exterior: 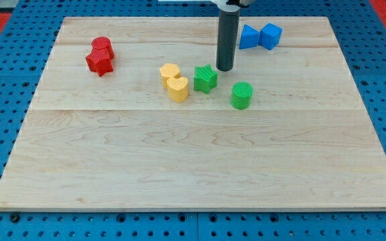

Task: Slide the green circle to the bottom right of the green star

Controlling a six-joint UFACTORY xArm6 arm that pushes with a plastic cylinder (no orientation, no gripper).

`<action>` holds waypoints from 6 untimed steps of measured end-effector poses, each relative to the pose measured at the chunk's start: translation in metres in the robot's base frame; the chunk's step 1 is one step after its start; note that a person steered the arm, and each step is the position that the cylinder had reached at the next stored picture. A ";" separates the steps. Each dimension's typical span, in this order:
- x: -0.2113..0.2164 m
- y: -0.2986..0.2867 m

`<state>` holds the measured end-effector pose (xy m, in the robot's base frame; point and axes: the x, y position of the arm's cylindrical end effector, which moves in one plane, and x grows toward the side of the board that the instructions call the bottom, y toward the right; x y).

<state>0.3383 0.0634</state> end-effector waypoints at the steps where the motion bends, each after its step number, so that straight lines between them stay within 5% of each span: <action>1: 0.006 0.006; 2: 0.027 -0.034; 4: 0.046 0.081; 5: 0.092 0.042; 6: 0.073 -0.004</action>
